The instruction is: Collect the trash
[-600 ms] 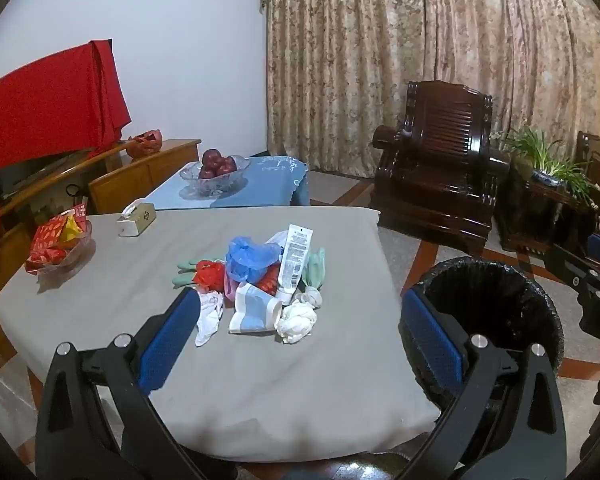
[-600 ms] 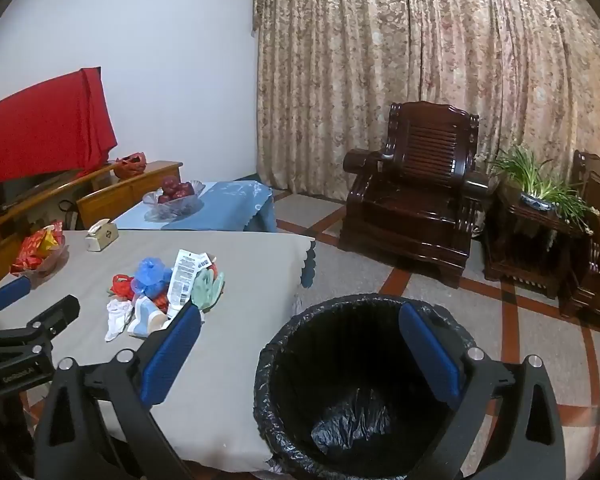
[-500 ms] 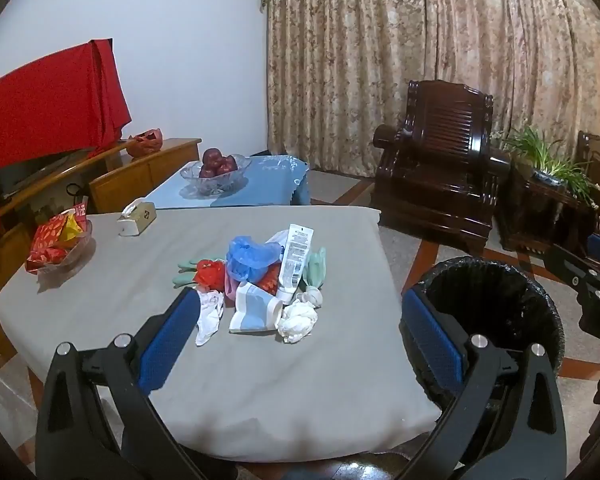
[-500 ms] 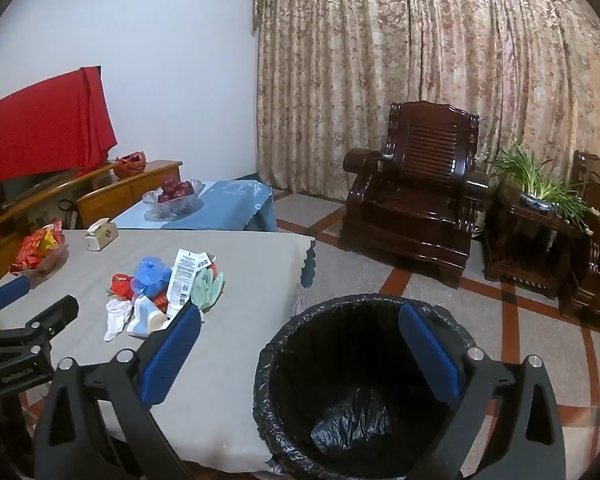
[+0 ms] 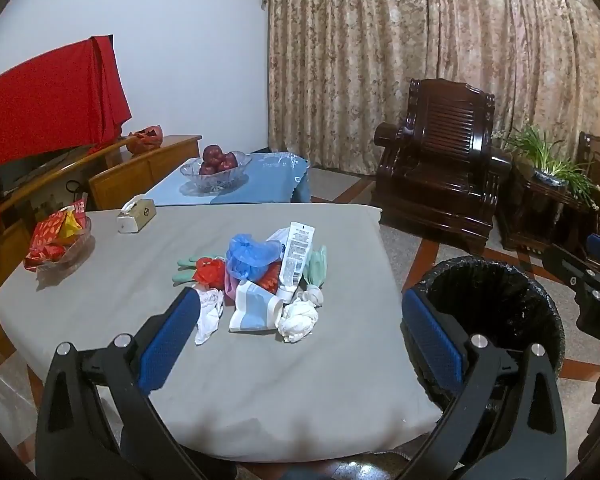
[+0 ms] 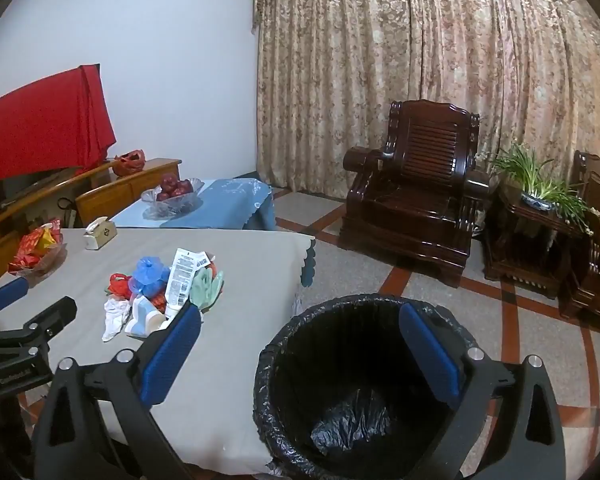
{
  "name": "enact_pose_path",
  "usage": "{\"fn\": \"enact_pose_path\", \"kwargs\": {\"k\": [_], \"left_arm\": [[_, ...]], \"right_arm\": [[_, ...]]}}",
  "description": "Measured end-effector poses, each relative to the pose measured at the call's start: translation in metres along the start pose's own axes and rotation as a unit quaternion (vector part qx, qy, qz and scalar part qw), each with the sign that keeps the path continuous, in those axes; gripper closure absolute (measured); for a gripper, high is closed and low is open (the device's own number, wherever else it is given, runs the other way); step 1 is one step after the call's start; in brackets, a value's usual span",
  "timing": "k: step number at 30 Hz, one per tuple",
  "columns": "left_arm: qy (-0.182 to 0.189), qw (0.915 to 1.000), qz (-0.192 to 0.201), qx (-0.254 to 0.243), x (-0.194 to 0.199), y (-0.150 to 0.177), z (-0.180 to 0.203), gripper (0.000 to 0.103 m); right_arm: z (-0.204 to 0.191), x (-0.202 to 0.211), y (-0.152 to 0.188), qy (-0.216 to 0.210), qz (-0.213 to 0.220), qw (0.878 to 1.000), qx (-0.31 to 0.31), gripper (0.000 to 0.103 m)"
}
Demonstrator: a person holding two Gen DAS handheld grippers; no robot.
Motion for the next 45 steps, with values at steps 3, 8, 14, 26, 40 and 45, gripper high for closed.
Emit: {"fn": "enact_pose_path", "kwargs": {"k": [3,8,14,26,40,45], "left_arm": [[0.0,1.0,-0.001,0.0,-0.0001,0.0,0.0,0.005],[0.0,1.0,-0.001,0.0,-0.0002,-0.0002,-0.0003,0.005],[0.001,1.0,-0.002,0.001,-0.0004,0.0,-0.0001,0.005],[0.001,1.0,-0.001,0.001,-0.0004,-0.0001,-0.0003,0.005],[0.001,1.0,-0.001,0.001,-0.0003,-0.0001,-0.0004,0.005],[0.001,1.0,-0.001,0.002,-0.0003,-0.0001,-0.0005,0.005]], "right_arm": [[0.0002,0.0004,-0.0003,0.0,0.0,1.0,0.0,0.006],[0.0004,0.0,-0.0006,0.001,-0.001,1.0,0.001,0.006],[0.0004,0.0003,-0.0004,0.0,0.0,1.0,0.002,0.006],[0.0023,-0.0041,0.0005,0.001,0.0,1.0,0.001,0.006],[0.0037,0.0004,-0.0003,0.001,-0.001,1.0,0.001,0.006],[0.0034,0.0033,-0.001,0.001,-0.002,1.0,0.001,0.006]]}}
Point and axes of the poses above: each gripper's, at about its wrist camera, not at the fingertips, and x roughly against the way its jaws point, z to its right, y to its underside, the point moved 1 cm from there along -x, roughly the way its jaws point, and after that the axes turned 3 degrees about z, right-handed, at the moved point
